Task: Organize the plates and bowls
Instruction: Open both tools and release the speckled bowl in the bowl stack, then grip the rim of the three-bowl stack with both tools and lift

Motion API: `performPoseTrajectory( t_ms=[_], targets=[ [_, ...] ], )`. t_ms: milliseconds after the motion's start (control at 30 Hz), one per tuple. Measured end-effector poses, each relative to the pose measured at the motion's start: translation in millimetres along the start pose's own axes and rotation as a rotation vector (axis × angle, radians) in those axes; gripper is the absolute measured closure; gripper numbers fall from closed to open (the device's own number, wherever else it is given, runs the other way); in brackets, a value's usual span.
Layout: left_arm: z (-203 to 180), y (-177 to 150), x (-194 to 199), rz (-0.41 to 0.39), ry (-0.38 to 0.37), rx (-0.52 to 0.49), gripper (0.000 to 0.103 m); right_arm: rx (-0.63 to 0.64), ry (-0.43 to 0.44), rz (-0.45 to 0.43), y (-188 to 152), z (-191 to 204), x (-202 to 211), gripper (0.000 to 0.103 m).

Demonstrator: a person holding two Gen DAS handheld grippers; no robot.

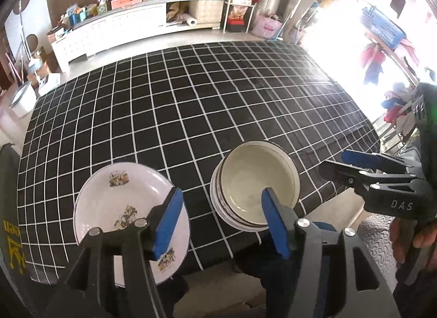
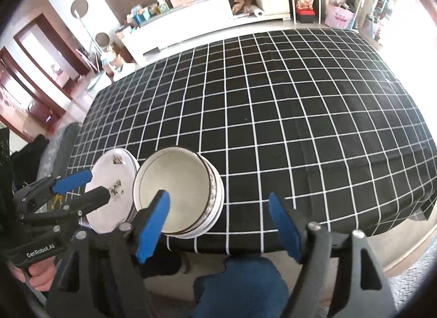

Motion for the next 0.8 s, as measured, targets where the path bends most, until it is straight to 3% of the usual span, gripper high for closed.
performPoseTrajectory(
  t_ms=[233,367,567,800],
  targets=[
    [5,-12,2,-0.067,0.011,-0.025,0.045,-0.051,-0.056,-0.083,-17,-4,1,0.006],
    [8,-18,-6,-0.073,0.025,-0.040,0.045,-0.061,-0.071,-0.071,-28,-4,-5,0.001],
    [14,-14,-23,-0.043,-0.072,-0.049,0.045,-0.036,-0.140,-0.084,-32,0,-15,0.001],
    [14,-5,-42,-0.021,-0.110,-0.106,0.037,-0.089,-0.108,-0.065,-26,-4,-29,0.001]
  ],
)
Point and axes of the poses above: each gripper's, at about its wrist camera, not at the fingertips, and x roughly against the way its jaws point, z to its left, y to its top, the point moved 1 cm from there along -x, roughly the way its jaws point, and after that the axes turned 2 degrees about x, right-handed, at the moved point
